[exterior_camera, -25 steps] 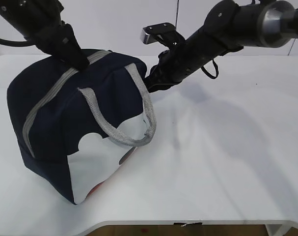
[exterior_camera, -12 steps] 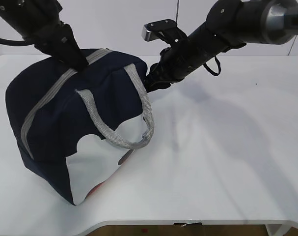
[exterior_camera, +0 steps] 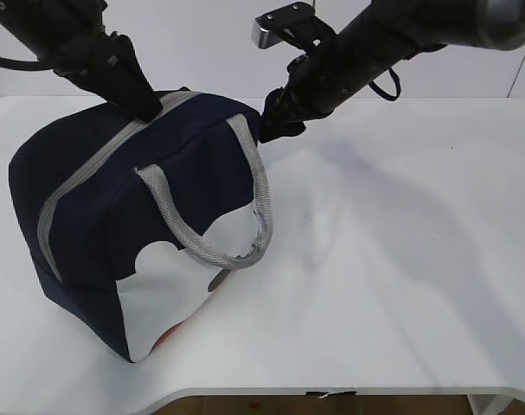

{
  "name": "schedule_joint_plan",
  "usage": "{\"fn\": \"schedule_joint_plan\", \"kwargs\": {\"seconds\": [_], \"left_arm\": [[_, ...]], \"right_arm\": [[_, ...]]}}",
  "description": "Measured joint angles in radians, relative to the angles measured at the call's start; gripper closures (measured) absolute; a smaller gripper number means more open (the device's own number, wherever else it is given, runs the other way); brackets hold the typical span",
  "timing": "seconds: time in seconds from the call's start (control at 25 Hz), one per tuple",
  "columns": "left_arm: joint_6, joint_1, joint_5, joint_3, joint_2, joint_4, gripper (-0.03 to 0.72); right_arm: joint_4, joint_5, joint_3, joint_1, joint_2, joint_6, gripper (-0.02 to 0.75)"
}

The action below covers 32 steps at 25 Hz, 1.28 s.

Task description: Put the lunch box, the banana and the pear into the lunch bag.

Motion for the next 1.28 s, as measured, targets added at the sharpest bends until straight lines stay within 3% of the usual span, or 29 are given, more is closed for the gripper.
{"fn": "schedule_joint_plan", "kwargs": {"seconds": [0.28, 0.44, 0.72, 1.08, 1.28], "left_arm": [[0.0, 0.0, -0.004, 0.0, 0.0, 0.0, 0.304], [0.0, 0.0, -0.007, 0.0, 0.0, 0.0, 0.304], [-0.028, 0.0, -0.008, 0.0, 0.0, 0.004, 0.304], [-0.276, 0.0, -0.007, -0.018, 0.0, 0.138, 0.303], [-0.41, 0.0, 0.035, -0.104, 0.0, 0.215, 0.299]], "right_arm": [[-0.149, 0.166, -0.116, 0.0, 0.0, 0.052, 0.336], [-0.27, 0.269, -0.184, 0.0, 0.0, 0.138, 0.336], [-0.381, 0.458, -0.274, 0.0, 0.0, 0.326, 0.337], [-0.473, 0.485, -0.343, 0.0, -0.017, 0.564, 0.342], [-0.495, 0.489, -0.343, 0.0, -0.045, 0.636, 0.342]]}}
